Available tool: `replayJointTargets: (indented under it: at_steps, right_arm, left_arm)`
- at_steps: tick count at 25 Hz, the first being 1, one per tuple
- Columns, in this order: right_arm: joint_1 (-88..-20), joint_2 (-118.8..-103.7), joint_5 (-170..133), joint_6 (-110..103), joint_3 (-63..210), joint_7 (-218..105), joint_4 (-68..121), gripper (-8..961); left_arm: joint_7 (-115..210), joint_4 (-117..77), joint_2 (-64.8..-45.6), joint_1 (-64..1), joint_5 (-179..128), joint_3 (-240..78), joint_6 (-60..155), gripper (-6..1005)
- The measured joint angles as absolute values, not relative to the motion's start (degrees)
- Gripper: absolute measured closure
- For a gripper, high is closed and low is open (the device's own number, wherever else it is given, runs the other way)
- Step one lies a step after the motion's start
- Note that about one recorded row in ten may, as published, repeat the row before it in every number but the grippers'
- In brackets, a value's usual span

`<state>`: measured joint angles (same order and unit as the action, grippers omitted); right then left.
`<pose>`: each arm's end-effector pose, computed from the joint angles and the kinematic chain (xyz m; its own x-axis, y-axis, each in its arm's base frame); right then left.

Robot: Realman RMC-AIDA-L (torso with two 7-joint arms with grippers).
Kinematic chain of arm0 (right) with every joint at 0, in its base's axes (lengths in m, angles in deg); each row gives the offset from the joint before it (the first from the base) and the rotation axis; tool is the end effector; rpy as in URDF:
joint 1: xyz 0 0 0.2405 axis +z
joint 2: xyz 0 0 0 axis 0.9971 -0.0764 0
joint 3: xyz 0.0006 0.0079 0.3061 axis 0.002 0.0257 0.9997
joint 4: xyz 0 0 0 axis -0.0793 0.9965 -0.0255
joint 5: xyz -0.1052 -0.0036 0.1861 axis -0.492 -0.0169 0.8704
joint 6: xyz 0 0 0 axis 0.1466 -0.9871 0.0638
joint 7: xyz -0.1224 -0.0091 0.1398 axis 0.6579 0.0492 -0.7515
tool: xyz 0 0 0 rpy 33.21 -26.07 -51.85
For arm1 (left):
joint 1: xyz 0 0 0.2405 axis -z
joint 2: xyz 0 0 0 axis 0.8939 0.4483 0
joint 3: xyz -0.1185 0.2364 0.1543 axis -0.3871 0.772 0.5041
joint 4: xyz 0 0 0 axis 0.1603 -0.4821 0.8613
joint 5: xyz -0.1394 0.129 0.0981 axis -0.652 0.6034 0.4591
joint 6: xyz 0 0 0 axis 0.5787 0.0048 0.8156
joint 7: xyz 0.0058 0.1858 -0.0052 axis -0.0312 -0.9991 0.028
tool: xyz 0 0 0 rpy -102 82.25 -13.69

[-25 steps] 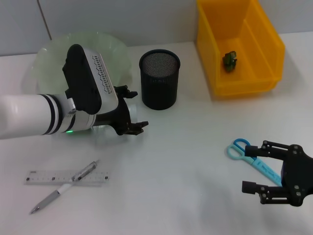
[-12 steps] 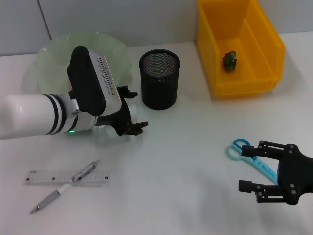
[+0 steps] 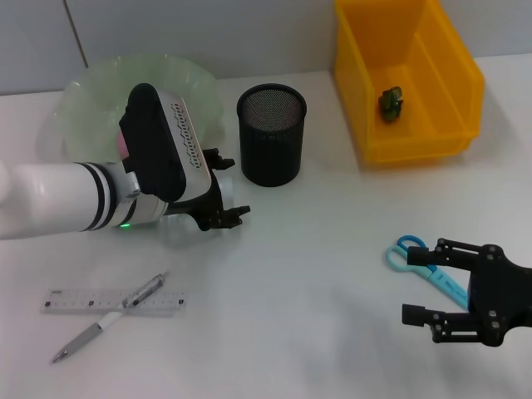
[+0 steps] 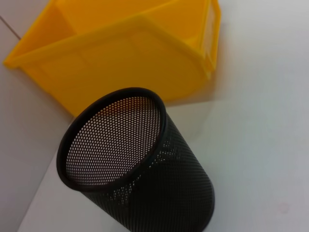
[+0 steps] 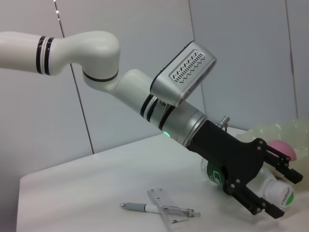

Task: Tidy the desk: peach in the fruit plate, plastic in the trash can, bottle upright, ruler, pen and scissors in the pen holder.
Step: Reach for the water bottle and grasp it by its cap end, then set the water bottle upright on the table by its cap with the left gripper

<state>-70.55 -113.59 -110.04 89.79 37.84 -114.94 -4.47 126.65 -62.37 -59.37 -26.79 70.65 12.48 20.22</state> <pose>0.3440 0.2665 -0.0330 0.7809 -0.2190 -0.5850 -0.3746 -0.9136 -0.1580 -0.2358 0.4413 -0.1644 0.9858 -0.1159 -0.1217 -0.1601 -0.8676 -0.4708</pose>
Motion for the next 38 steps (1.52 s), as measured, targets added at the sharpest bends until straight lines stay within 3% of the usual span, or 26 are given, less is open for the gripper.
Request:
replayJointTargets:
  at_steps: [12,18,21,26,38]
  right_arm:
    - [-70.5,-113.63,-110.0,89.2,37.8,-114.9,-4.4,143]
    - [-70.5,-113.61,-110.0,88.7,37.8,-114.9,-4.4,143]
    - [-70.6,-113.60,-110.0,88.6,37.8,-114.9,-4.4,143]
    - [-70.7,-113.57,-110.0,88.6,37.8,-114.9,-4.4,144]
    - [-70.9,-113.56,-110.1,88.6,37.8,-114.9,-4.4,143]
  left_arm:
    - [126.8,-62.4,-59.36,-27.0,70.7,13.6,21.1,268]
    - [126.8,-62.7,-59.36,-27.3,70.9,16.1,23.7,440]
    - [126.8,-62.7,-59.36,-27.4,71.0,17.1,24.9,449]
    - [126.8,-62.6,-59.36,-27.4,71.1,17.2,25.2,564]
    - [127.5,-66.5,-59.20,-29.8,70.9,17.9,24.0,564]
